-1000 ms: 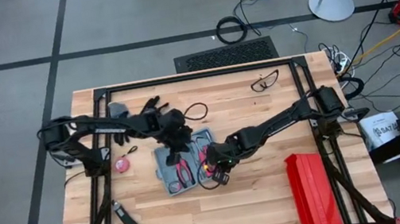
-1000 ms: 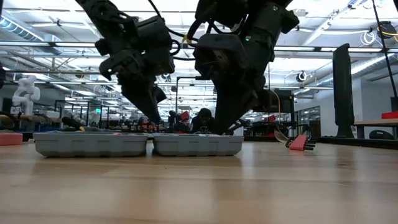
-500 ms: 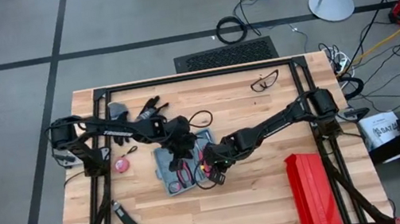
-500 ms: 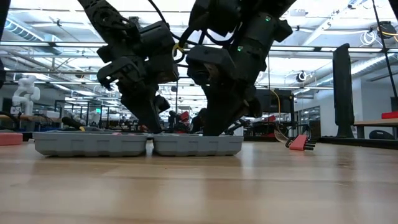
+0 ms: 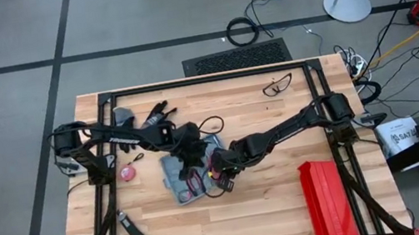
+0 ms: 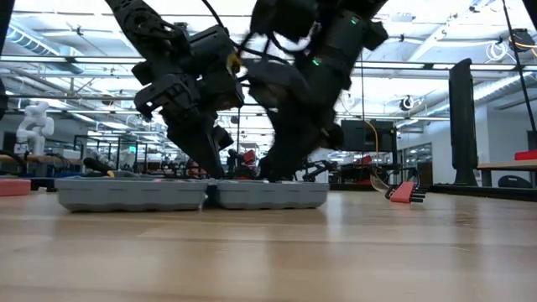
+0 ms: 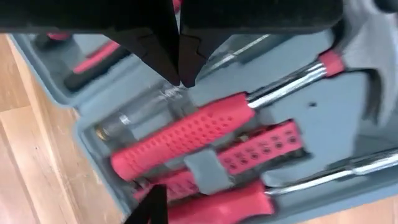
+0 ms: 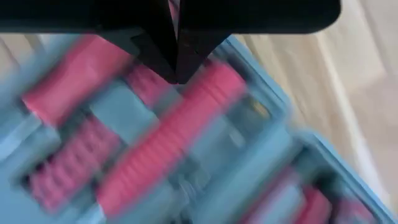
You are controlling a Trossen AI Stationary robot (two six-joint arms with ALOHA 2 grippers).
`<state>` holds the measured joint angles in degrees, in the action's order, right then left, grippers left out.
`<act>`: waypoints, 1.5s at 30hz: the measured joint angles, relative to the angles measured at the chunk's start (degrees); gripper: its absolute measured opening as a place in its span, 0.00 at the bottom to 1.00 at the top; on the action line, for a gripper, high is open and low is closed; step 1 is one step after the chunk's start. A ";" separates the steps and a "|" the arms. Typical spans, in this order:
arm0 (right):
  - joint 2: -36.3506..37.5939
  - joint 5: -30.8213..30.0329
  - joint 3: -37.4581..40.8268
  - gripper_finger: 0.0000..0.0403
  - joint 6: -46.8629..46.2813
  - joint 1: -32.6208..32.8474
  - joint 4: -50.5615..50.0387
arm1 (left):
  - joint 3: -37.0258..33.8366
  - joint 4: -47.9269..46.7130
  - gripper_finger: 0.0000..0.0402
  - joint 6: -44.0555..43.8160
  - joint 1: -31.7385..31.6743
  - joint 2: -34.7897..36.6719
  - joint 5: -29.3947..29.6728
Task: Prefit tool cases
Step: Put the red terminal block into the gray prefit tools case
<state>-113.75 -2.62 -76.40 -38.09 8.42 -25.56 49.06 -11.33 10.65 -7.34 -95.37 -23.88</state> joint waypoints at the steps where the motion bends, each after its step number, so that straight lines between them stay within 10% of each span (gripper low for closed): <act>1: 0.00 0.05 -0.79 0.00 0.26 0.10 0.42 | 0.00 0.03 0.00 -0.25 0.26 0.00 0.00; 45: -2.82 0.79 -6.58 0.00 -4.56 2.58 -12.20 | 0.04 2.76 0.00 -1.33 2.39 -4.20 -3.13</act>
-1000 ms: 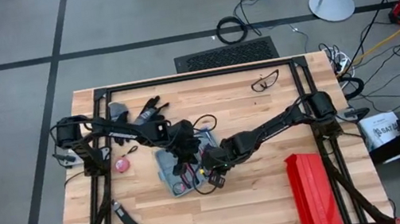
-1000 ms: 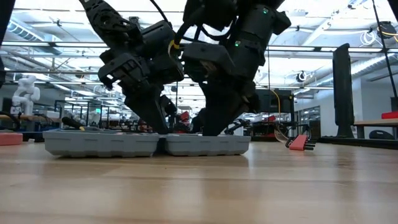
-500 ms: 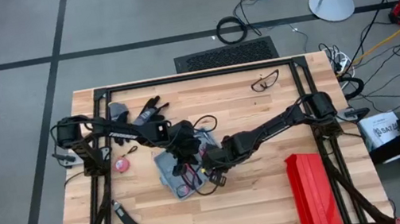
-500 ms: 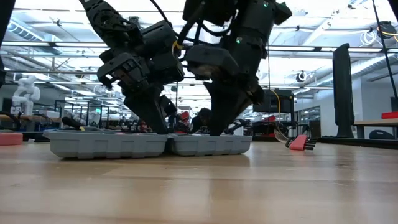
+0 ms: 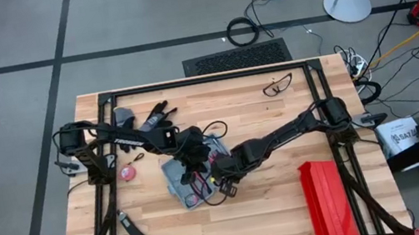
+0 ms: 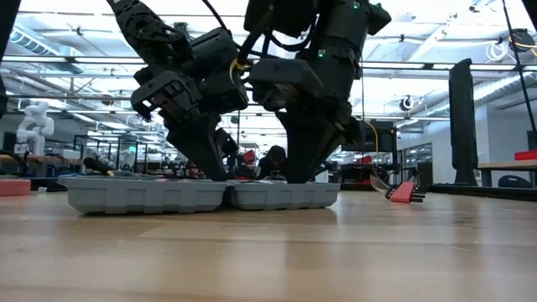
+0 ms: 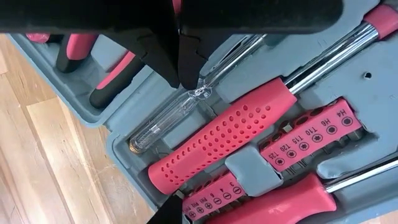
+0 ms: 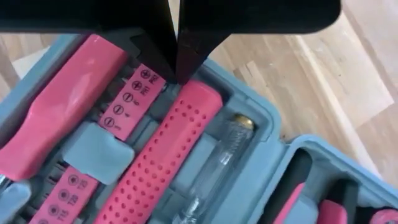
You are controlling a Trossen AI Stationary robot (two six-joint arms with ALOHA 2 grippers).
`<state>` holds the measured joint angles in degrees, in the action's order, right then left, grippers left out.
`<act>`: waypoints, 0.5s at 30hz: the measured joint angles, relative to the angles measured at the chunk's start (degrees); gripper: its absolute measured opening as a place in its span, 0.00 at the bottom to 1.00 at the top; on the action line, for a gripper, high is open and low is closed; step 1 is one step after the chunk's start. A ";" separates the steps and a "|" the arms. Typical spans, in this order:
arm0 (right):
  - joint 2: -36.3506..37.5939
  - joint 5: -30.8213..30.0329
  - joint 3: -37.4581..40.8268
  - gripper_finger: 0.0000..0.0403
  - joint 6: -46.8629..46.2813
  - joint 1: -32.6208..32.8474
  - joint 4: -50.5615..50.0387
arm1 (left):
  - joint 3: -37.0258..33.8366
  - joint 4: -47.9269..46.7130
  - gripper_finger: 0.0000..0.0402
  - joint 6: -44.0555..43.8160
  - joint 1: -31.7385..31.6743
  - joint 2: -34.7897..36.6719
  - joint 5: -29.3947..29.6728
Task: Prefit tool cases
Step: Put the red terminal block into the gray prefit tools case
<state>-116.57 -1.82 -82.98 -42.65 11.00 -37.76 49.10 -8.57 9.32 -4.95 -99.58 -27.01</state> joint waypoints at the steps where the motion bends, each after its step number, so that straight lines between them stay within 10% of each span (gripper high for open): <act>1: 0.00 0.22 -0.02 0.00 -0.22 -0.08 -0.71 | -0.02 0.05 0.00 0.00 0.00 -0.02 0.02; 15: 0.02 -2.21 0.00 0.00 -0.13 0.18 -0.08 | -0.04 0.21 0.00 0.04 0.00 -0.04 0.09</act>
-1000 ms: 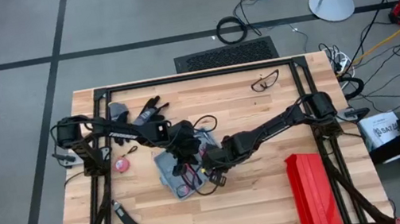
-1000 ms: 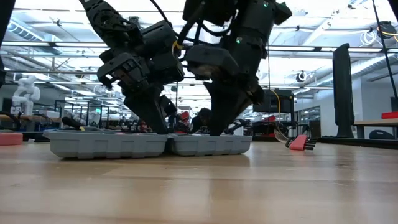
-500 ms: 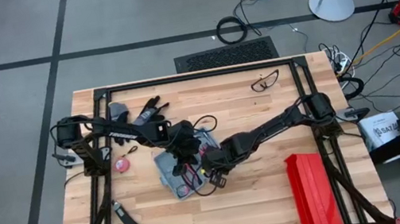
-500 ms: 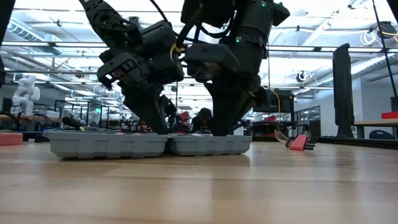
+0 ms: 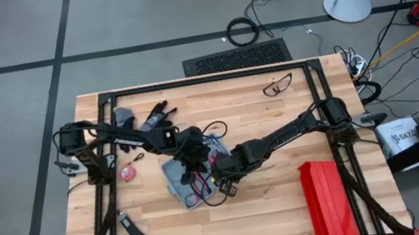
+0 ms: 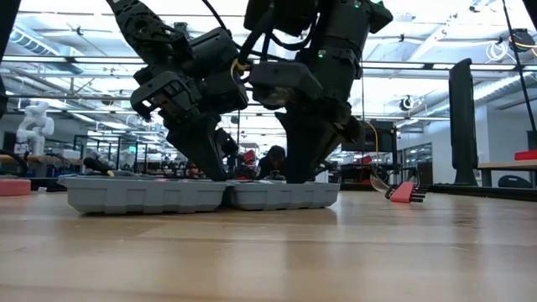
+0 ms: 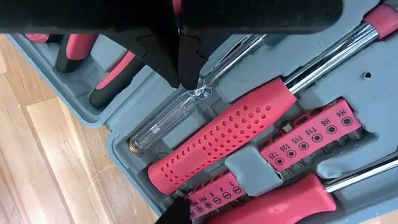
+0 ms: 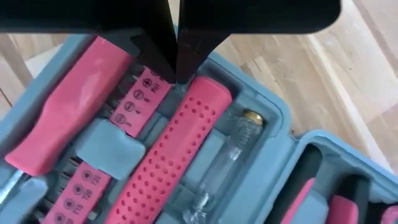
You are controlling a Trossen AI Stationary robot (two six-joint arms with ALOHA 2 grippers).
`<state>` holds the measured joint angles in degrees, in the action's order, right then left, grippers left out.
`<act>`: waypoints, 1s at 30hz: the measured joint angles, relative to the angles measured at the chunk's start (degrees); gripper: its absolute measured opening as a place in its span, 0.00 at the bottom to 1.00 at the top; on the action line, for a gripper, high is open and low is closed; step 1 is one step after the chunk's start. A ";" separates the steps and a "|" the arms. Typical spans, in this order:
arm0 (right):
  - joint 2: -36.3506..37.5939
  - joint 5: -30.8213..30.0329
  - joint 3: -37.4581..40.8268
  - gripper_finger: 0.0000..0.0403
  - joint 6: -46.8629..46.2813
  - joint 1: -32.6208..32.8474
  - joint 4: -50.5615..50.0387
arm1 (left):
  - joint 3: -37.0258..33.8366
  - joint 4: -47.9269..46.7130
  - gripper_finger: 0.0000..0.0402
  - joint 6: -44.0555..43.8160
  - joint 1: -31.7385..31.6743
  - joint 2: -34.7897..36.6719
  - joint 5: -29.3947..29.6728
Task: Prefit tool cases
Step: Put the red terminal block into the gray prefit tools case, then put the red allen wrench into the gray prefit tools case
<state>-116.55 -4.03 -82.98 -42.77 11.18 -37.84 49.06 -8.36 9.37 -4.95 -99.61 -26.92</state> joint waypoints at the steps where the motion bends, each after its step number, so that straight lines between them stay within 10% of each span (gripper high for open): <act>1: 0.00 0.06 0.00 0.00 0.25 0.08 0.30 | 0.00 0.03 0.00 0.00 0.00 0.00 0.00; 15: -0.90 1.93 -0.22 0.00 -0.05 0.19 0.99 | 0.00 0.38 0.00 0.09 0.00 -0.01 0.20; 30: 9.65 -13.05 0.00 0.00 1.54 0.19 -9.98 | 0.24 -0.41 0.00 -1.57 0.00 7.88 -0.62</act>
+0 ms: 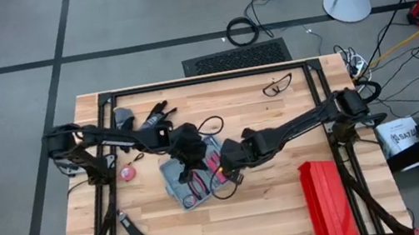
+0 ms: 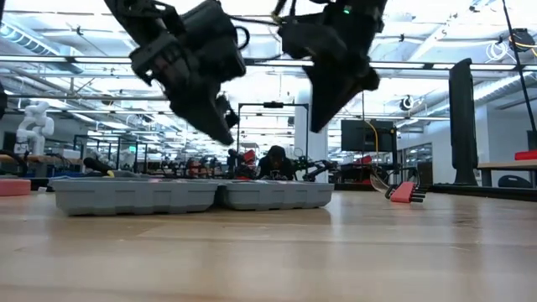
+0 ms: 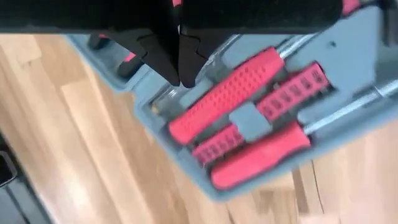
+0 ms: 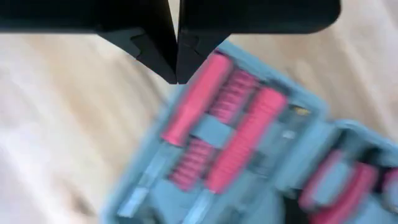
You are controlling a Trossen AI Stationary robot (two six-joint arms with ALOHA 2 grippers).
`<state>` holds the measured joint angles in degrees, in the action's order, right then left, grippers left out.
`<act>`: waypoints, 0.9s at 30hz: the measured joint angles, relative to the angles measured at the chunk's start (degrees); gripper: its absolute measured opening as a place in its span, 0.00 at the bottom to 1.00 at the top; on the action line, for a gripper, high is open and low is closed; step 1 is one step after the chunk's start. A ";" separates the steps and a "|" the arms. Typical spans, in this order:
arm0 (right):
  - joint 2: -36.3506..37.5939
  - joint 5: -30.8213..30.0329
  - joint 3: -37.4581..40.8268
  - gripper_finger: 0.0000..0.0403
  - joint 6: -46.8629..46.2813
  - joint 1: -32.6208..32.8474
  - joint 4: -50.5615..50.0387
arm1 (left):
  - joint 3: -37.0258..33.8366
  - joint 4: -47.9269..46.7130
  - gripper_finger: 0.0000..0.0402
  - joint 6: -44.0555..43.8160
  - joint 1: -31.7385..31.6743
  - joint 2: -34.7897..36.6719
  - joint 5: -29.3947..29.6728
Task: Prefit tool cases
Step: Put the red allen wrench into the gray prefit tools case
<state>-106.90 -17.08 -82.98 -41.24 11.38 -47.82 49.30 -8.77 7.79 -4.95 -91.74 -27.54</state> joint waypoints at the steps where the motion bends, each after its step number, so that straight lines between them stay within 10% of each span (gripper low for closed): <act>1: 0.44 -1.31 0.00 0.00 -0.13 0.00 -1.93 | 0.00 0.30 0.00 0.02 0.00 0.89 -0.04; 10: 1.03 -7.03 0.02 0.00 -4.81 -0.64 -18.30 | 0.07 -0.83 0.00 2.46 -1.66 10.82 4.67; 19: 7.99 -7.12 0.02 0.00 -6.16 -3.79 -38.05 | 0.20 -6.02 0.00 9.35 -3.51 30.70 29.77; 27: 26.12 -6.63 5.27 0.00 0.24 -9.45 -31.52 | 0.22 -7.47 0.00 9.14 -5.81 43.15 36.13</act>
<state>-80.78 -23.71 -77.71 -40.99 1.92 -79.34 49.52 -16.25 16.93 -10.76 -48.59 8.60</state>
